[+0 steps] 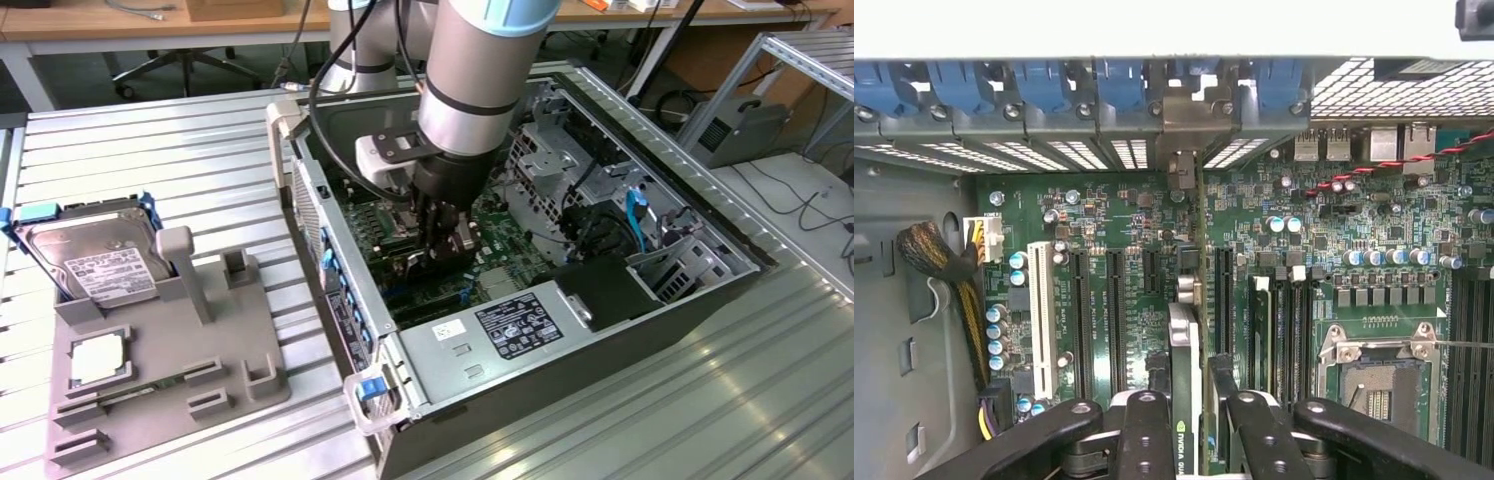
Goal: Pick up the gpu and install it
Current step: 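Insert the gpu into the slot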
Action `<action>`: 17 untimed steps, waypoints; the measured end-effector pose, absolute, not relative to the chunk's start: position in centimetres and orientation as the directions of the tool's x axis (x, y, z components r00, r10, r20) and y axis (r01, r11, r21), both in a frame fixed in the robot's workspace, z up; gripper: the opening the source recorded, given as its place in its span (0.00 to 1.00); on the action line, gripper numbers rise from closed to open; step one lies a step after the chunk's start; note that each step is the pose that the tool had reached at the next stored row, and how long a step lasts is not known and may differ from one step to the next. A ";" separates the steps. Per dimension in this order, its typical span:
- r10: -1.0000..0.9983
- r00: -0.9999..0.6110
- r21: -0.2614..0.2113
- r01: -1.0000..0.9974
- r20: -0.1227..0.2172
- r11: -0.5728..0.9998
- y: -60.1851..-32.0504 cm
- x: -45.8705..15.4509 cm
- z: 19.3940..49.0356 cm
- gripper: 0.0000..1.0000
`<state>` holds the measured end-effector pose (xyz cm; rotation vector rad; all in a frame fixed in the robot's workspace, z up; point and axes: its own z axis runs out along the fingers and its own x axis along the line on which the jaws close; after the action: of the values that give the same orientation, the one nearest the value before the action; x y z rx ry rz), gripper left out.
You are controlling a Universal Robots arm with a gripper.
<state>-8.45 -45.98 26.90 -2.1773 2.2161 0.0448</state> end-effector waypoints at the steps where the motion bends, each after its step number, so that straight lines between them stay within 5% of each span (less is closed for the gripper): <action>1: -0.999 -0.018 -0.004 -1.000 -0.045 0.018 -46.0 -8.5 26.9 0.26; 17: -0.999 -0.018 -0.004 -1.000 -0.045 0.018 -46.1 -8.5 26.7 0.26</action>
<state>-8.47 -46.06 26.71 -2.1773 2.2161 0.0448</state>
